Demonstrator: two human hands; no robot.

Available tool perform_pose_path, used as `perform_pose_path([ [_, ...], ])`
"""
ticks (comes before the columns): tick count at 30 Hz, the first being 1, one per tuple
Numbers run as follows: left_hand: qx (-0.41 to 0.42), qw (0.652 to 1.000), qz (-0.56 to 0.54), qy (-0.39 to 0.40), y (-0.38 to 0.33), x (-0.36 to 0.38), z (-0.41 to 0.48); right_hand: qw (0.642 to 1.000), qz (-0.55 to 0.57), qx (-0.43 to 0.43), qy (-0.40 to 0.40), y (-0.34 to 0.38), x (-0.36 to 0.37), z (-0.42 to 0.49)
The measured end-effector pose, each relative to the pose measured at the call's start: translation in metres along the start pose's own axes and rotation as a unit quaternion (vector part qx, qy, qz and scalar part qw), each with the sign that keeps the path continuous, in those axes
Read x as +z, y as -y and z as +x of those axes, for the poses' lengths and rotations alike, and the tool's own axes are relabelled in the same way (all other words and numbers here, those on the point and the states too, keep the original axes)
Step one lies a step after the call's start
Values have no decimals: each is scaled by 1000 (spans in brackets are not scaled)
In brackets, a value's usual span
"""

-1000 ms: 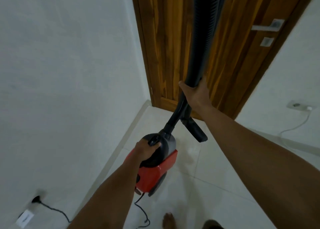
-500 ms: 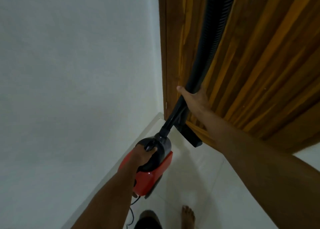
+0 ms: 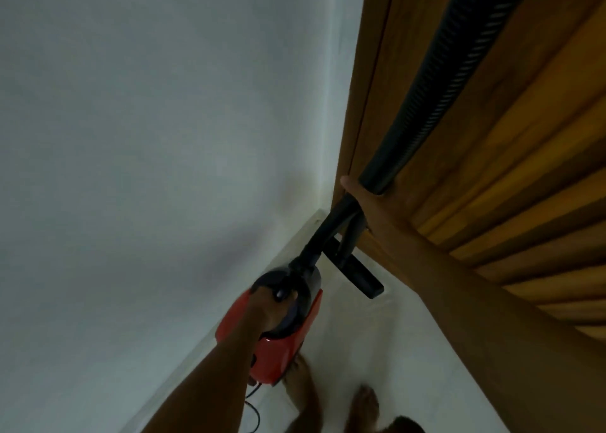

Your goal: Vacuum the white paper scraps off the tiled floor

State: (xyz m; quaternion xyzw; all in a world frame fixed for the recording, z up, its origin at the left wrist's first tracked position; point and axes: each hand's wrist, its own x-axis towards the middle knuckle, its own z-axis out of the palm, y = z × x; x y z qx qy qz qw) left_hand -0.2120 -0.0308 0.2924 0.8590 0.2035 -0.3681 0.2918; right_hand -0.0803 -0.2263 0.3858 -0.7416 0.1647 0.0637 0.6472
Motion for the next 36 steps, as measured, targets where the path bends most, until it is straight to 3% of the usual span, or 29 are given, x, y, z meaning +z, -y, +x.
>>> perform_pose_path([
  [9,-13,1000,-25,12,11,51,213,999,-51,-15,9,-160,60,157],
  [19,-19,999,-44,3,40,105,366,992,-55,-109,-23,-286,114,261],
  [28,-9,998,-37,-45,32,126,435,996,-54,-76,7,-340,127,299],
  [31,-17,998,-62,-4,33,124,440,997,-54,-60,23,-337,122,303],
  [34,11,1000,-15,7,28,115,432,997,-63,-20,46,-322,111,297],
  [36,43,998,21,-29,18,103,423,994,-96,-31,33,-312,99,289],
])
